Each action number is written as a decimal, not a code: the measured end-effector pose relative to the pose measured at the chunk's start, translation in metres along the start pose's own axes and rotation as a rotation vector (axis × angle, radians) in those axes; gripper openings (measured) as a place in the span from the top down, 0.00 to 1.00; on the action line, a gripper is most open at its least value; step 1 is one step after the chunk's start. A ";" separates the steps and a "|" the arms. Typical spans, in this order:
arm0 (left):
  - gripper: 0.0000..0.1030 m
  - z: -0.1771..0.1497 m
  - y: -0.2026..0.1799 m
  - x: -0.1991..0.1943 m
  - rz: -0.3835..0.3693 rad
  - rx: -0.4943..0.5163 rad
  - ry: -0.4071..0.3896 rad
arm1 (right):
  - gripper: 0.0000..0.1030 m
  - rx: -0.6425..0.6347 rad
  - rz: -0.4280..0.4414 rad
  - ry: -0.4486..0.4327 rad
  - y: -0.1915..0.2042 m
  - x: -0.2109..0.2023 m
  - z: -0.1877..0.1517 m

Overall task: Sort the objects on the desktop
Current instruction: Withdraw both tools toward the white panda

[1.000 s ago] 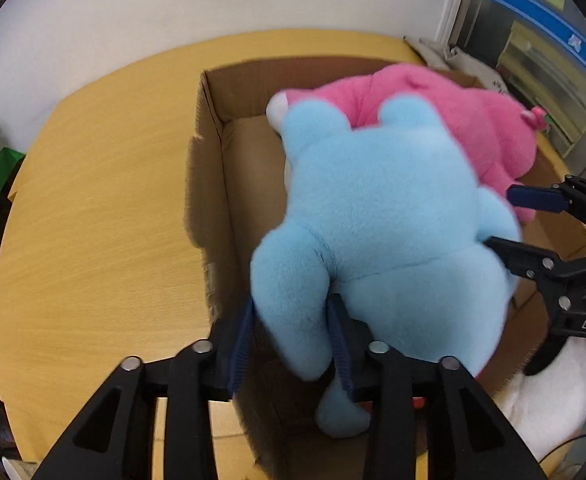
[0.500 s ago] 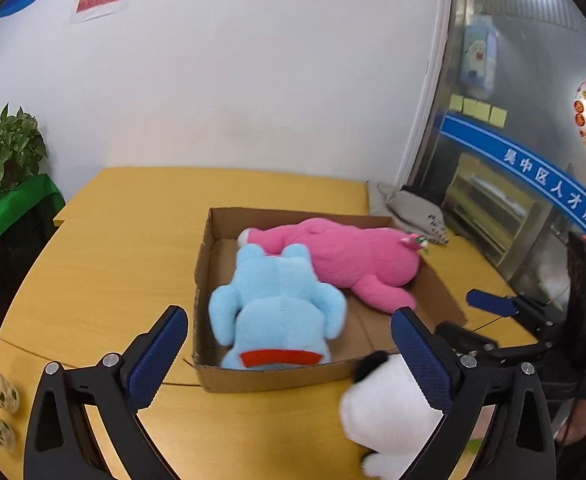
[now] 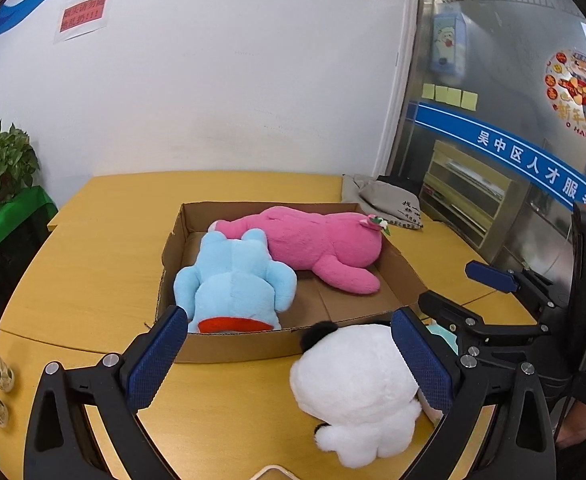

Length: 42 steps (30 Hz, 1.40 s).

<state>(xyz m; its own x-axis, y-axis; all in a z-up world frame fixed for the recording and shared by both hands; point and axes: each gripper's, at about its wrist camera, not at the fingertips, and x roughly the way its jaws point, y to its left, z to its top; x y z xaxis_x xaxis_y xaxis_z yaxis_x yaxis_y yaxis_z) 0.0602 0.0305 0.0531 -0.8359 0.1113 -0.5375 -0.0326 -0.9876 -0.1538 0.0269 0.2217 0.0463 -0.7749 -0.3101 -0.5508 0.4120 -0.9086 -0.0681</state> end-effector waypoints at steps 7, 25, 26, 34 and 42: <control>0.00 -0.006 -0.006 0.005 -0.014 0.000 0.006 | 0.21 -0.004 -0.026 0.001 -0.006 -0.003 -0.002; 0.00 -0.016 -0.009 0.020 -0.063 -0.012 0.050 | 0.21 0.018 -0.045 0.023 -0.016 0.004 -0.009; 0.00 -0.016 -0.009 0.020 -0.064 -0.016 0.051 | 0.21 0.018 -0.045 0.024 -0.017 0.005 -0.009; 0.00 -0.018 -0.013 0.028 -0.069 -0.010 0.066 | 0.21 0.030 -0.036 0.028 -0.022 0.009 -0.012; 0.00 -0.020 -0.017 0.034 -0.080 -0.012 0.073 | 0.21 0.051 -0.034 0.019 -0.029 0.007 -0.013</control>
<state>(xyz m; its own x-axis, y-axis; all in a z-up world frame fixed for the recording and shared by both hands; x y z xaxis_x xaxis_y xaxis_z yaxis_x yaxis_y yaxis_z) 0.0435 0.0535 0.0215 -0.7885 0.1976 -0.5824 -0.0902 -0.9739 -0.2084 0.0153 0.2494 0.0334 -0.7785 -0.2738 -0.5648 0.3601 -0.9318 -0.0447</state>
